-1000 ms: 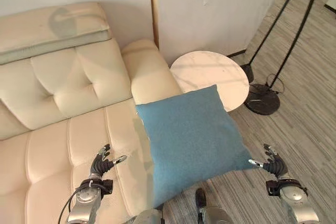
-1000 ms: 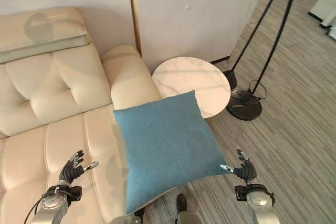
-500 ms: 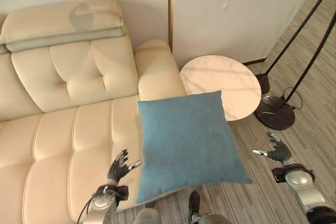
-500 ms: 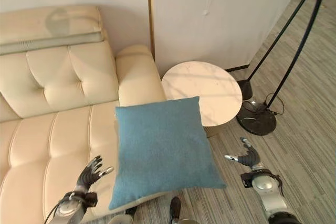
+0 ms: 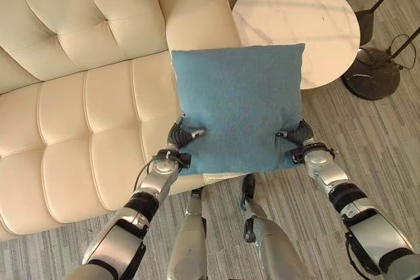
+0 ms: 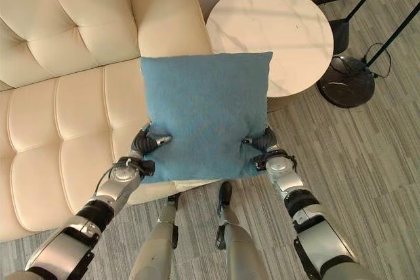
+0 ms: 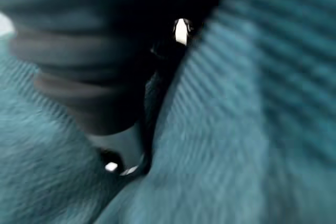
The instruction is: Pick up all the scattered cushions and arrange them neatly on the sofa.
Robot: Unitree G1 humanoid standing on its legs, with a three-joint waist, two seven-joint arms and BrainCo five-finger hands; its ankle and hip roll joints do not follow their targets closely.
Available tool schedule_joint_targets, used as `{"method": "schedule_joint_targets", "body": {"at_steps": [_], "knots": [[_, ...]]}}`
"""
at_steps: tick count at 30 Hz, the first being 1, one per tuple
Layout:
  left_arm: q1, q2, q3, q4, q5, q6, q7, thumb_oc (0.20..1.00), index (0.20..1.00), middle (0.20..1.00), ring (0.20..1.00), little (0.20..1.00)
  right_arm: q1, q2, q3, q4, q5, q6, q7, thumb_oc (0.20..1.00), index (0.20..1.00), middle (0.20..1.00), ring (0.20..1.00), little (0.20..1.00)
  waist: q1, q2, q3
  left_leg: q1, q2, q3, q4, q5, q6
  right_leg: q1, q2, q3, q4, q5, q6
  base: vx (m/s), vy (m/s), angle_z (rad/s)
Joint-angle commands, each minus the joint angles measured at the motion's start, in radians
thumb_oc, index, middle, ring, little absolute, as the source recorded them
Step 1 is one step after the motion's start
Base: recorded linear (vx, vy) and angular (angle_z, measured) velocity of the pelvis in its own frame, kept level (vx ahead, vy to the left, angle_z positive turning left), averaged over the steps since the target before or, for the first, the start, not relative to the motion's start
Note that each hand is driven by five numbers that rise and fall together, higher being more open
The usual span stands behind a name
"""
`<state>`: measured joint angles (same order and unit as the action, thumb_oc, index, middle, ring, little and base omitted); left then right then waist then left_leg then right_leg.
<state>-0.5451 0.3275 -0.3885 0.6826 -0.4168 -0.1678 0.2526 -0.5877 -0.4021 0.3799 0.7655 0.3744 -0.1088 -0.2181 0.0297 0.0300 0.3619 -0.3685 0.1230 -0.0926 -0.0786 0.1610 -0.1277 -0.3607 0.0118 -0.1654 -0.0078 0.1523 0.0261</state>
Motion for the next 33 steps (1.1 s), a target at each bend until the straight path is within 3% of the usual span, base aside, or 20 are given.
{"method": "schedule_joint_targets", "body": {"at_steps": [1, 12, 19, 22, 25, 27, 29, 33], "knots": [[-0.050, -0.070, -0.028, -0.084, -0.025, -0.098, -0.017, 0.200, 0.200, 0.200, 0.200, 0.200, -0.010, 0.096, 0.073, -0.120, 0.020, -0.083, 0.038, 0.200, 0.200, 0.200, 0.200, 0.200, -0.011, -0.057, -0.041, 0.094, -0.042, 0.047, -0.009, -0.051, -0.002, 0.044, -0.070, 0.005, -0.003, -0.103, 0.083, 0.02, 0.055, -0.08], [0.220, -0.078, 0.088, -0.415, -0.049, -0.125, -0.037, 0.200, 0.200, 0.200, 0.200, 0.200, 0.243, 0.080, -0.014, -0.531, -0.041, -0.135, 0.099, 0.200, 0.200, 0.200, 0.200, 0.200, -0.015, -0.065, -0.114, 0.219, -0.056, 0.067, -0.009, -0.115, 0.021, 0.175, -0.085, 0.014, -0.035, -0.114, 0.090, 0.05, 0.077, 0.01], [0.502, -0.016, 0.205, -0.662, -0.004, -0.116, -0.096, 0.200, 0.200, 0.200, 0.200, 0.200, 0.466, 0.077, -0.067, -0.799, -0.020, -0.153, 0.220, 0.200, 0.200, 0.200, 0.200, 0.200, -0.004, -0.072, -0.213, 0.345, -0.073, 0.079, -0.009, -0.167, 0.054, 0.293, -0.101, 0.035, -0.058, -0.118, 0.106, 0.07, 0.134, -0.03], [0.555, -0.005, 0.235, -0.714, -0.004, -0.121, -0.105, 0.200, 0.200, 0.200, 0.200, 0.200, 0.505, 0.079, -0.079, -0.854, -0.021, -0.159, 0.237, 0.200, 0.200, 0.200, 0.200, 0.200, 0.002, -0.071, -0.221, 0.360, -0.091, 0.079, -0.009, -0.174, 0.077, 0.287, -0.110, 0.052, -0.045, -0.110, 0.119, -0.06, 0.159, -0.09], [0.577, 0.010, 0.259, -0.755, 0.007, -0.132, -0.096, 0.200, 0.200, 0.200, 0.200, 0.200, 0.502, 0.080, -0.084, -0.883, -0.057, -0.163, 0.229, 0.200, 0.200, 0.200, 0.200, 0.200, 0.009, -0.068, -0.198, 0.361, -0.103, 0.086, -0.009, -0.167, 0.098, 0.231, -0.119, 0.083, 0.044, -0.090, 0.149, -0.23, 0.121, -0.32], [0.557, 0.026, 0.256, -0.754, 0.017, -0.139, -0.090, 0.200, 0.200, 0.200, 0.200, 0.200, 0.493, 0.085, -0.088, -0.883, -0.075, -0.168, 0.212, 0.200, 0.200, 0.200, 0.200, 0.200, 0.011, -0.057, -0.173, 0.340, -0.095, 0.088, -0.009, -0.144, 0.107, 0.189, -0.100, 0.119, 0.136, -0.124, 0.157, -0.27, 0.029, -0.34], [0.543, 0.039, 0.251, -0.760, 0.027, -0.143, -0.092, 0.200, 0.200, 0.200, 0.200, 0.200, 0.501, 0.083, -0.097, -0.877, -0.080, -0.174, 0.203, 0.200, 0.200, 0.200, 0.200, 0.200, 0.016, -0.046, -0.167, 0.309, -0.096, 0.080, 0.002, -0.117, 0.112, 0.219, -0.075, 0.152, 0.239, -0.193, 0.127, -0.23, 0.008, -0.09], [0.535, 0.054, 0.239, -0.755, 0.029, -0.138, -0.100, 0.200, 0.200, 0.200, 0.200, 0.200, 0.520, 0.075, -0.120, -0.865, -0.086, -0.177, 0.190, 0.200, 0.200, 0.200, 0.200, 0.200, 0.038, -0.048, -0.190, 0.257, -0.101, 0.043, 0.011, -0.081, 0.109, 0.291, -0.043, 0.198, 0.340, -0.240, 0.105, -0.14, -0.129, 0.38]]}}
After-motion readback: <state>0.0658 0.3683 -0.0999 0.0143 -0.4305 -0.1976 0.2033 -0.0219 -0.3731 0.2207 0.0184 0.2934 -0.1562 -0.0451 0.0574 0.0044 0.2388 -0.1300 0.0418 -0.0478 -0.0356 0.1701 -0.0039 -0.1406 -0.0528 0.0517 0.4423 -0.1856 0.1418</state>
